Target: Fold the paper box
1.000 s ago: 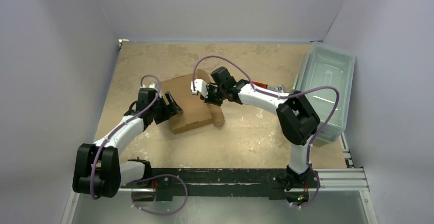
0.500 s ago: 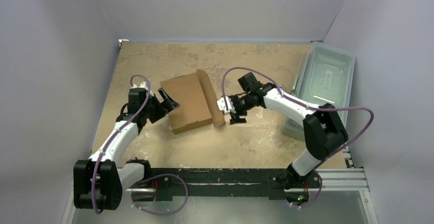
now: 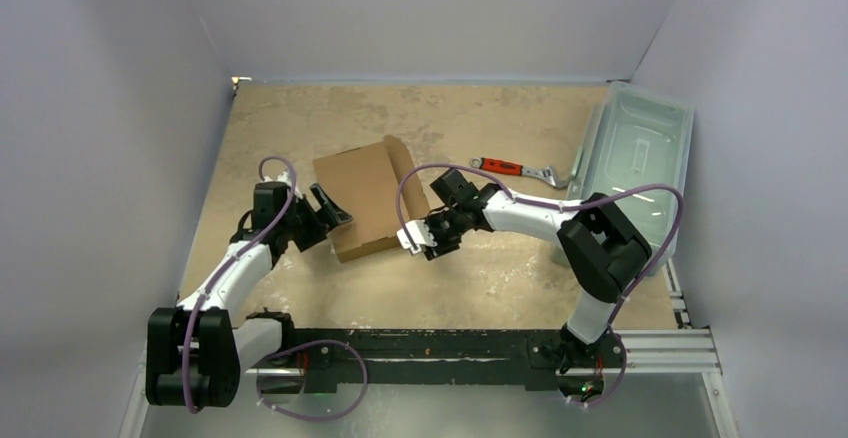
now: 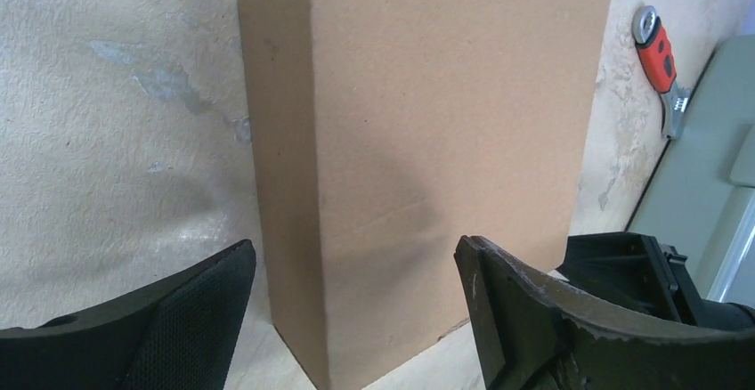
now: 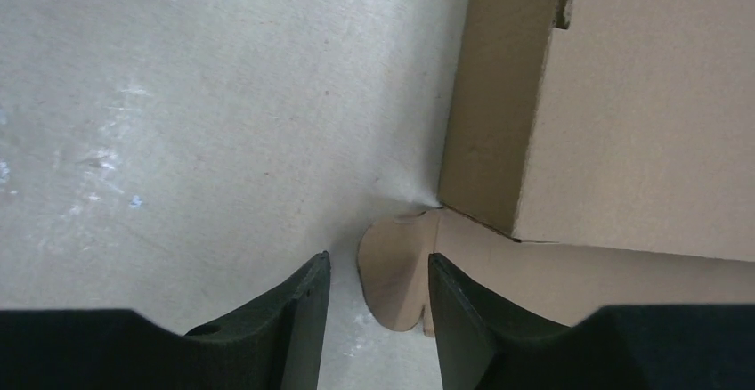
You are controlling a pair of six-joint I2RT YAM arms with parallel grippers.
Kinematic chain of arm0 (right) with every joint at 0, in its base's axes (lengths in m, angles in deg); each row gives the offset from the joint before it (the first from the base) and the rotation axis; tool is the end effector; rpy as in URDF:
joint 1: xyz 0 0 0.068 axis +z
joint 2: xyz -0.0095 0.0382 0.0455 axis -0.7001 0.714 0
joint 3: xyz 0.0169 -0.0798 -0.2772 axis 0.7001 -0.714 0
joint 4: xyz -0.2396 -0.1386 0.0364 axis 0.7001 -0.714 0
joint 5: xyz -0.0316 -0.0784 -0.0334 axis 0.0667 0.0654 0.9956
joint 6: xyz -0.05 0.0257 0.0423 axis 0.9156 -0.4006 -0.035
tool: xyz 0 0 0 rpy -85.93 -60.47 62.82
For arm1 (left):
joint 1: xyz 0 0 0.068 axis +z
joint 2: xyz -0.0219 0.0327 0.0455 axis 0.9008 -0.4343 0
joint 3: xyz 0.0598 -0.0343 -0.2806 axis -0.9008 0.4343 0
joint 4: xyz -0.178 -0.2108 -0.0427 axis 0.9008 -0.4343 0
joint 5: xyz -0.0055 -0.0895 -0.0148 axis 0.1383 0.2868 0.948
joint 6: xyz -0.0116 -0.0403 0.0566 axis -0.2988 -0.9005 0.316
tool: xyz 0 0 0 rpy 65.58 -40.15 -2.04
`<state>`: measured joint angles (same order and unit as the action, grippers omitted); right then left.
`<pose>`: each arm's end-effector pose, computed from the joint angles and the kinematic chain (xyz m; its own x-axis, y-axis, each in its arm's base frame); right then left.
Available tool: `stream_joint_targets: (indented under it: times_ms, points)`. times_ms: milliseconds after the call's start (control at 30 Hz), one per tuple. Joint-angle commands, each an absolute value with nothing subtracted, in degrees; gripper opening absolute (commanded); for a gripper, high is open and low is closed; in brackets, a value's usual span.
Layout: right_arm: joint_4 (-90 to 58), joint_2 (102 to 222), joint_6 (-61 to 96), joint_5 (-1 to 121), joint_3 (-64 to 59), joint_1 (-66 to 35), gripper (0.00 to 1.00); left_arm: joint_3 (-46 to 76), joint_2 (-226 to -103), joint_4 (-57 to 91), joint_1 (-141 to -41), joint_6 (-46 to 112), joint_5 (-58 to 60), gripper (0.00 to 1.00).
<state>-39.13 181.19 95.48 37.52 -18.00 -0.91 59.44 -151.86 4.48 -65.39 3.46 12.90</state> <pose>0.2450 0.2730 0.1564 0.5036 -0.6457 -0.5740 -0.8609 -0.4305 -0.2711 0.2320 -0.0242 0.1697 -0.7043 -0.6078 -0.3668 -0.2772 0.7111 -0.6461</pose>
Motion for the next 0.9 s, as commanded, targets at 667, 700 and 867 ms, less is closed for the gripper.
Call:
stream_joint_targets:
  times_ms: [667, 700, 867]
  points:
    - [-30.13, 181.84, 82.35, 39.9, -17.14, -0.66, 0.2, 60.63, -152.68, 7.35, -64.94, 5.82, 12.16, 0.77]
    - [-30.15, 181.91, 81.96, 39.98, -16.98, -0.67, 0.2, 60.6, -152.75, 7.36, -64.96, 5.82, 12.16, 0.77]
    - [-30.31, 181.78, 80.1, 40.21, -16.12, -1.57, 0.21, 60.55, -152.8, 7.18, -64.92, 5.9, 12.08, 0.77]
